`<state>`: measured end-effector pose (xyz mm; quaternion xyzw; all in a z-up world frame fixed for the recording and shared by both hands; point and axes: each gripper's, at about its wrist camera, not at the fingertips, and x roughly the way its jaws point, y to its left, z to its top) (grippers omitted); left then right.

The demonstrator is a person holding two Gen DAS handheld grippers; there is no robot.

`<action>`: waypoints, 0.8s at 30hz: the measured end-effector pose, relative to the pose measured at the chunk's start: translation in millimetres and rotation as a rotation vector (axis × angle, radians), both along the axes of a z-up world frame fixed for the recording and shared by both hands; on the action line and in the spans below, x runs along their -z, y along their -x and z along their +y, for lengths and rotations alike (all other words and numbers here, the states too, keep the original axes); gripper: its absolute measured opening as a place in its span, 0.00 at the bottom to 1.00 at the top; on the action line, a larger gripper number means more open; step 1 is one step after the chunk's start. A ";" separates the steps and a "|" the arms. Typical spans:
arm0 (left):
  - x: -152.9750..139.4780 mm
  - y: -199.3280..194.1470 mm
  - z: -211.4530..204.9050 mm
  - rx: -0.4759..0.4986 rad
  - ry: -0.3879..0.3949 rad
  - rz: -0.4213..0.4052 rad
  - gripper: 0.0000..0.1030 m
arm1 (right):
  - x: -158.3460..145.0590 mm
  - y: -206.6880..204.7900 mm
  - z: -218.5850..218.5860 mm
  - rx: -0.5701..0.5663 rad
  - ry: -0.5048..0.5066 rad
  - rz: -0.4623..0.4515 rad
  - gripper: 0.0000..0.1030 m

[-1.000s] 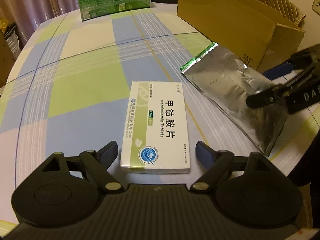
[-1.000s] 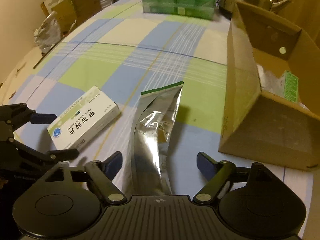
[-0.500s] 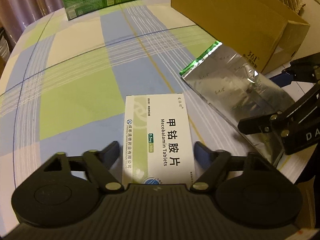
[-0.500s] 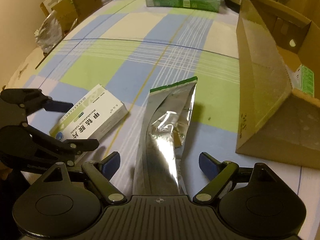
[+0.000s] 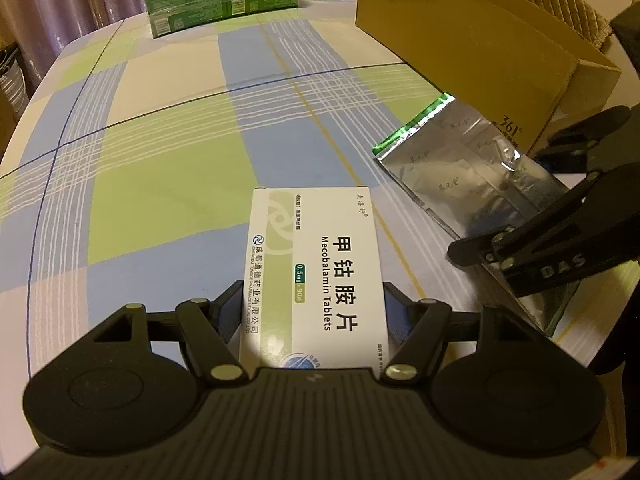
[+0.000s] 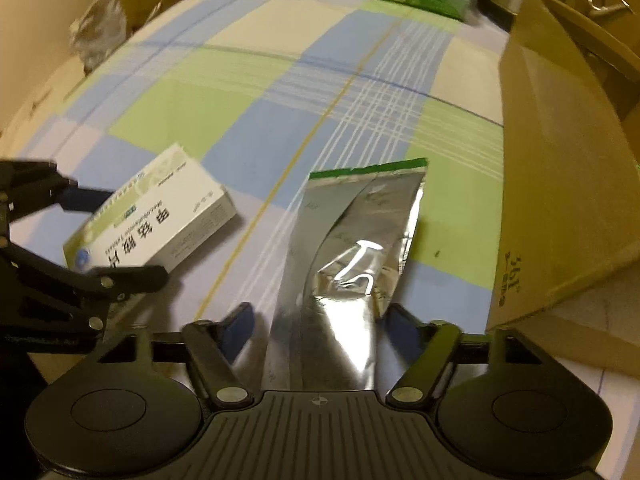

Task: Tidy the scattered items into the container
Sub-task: 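Grasp the white Mecobalamin tablets box with the left tool, then carry the tablets box and foil bag over the cardboard box with both tools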

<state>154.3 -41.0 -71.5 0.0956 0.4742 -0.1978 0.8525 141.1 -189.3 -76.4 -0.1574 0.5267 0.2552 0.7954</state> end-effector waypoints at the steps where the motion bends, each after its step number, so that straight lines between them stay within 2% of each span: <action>1: 0.1 0.5 -0.5 0.002 0.000 0.000 0.65 | 0.7 0.5 0.5 -0.003 0.004 -0.003 0.61; 4: 0.8 3.3 -2.8 0.005 -0.002 0.000 0.65 | -0.9 1.9 1.0 -0.014 0.012 -0.009 0.53; 5: 0.8 4.6 -3.5 0.007 0.000 0.000 0.65 | -2.5 3.3 1.0 -0.017 0.014 -0.017 0.43; 8: -0.8 10.7 -5.6 0.009 0.000 -0.003 0.65 | -7.2 8.3 -0.2 -0.023 0.017 -0.033 0.39; 24: -31.4 43.6 -17.0 0.015 0.021 -0.047 0.65 | -59.7 49.4 -29.0 0.062 -0.088 -0.118 0.38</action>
